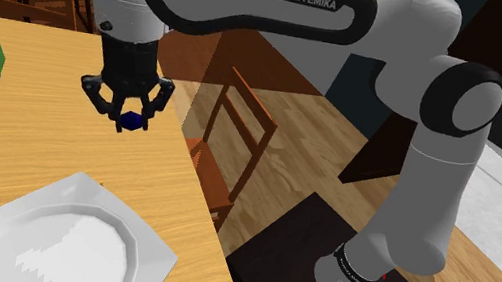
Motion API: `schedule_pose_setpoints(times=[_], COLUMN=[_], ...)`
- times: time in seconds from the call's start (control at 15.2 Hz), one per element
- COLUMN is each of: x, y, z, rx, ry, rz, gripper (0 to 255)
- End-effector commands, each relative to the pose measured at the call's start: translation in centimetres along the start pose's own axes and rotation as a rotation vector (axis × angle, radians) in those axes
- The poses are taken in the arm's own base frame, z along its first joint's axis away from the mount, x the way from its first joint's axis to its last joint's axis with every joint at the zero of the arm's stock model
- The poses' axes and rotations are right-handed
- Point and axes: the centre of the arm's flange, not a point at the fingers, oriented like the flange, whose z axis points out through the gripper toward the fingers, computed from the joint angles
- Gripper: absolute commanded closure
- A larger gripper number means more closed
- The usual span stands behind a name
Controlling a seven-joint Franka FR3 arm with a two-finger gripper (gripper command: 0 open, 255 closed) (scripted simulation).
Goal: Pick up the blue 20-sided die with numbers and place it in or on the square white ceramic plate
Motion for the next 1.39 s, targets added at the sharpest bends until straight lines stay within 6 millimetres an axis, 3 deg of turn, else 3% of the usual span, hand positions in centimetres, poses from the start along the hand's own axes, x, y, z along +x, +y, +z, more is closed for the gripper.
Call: schedule_pose_setpoints(times=[0.0, 0.26, 1.32], x=[0.0, -0.1, -18.2], y=[0.2, 0.3, -10.5], z=[-1.1, -2.8, -2.9], rx=[0.0, 0.0, 0.0], ry=[0.0, 0.0, 0.0], rz=[0.0, 0.0, 0.0], gripper=[255, 255, 255])
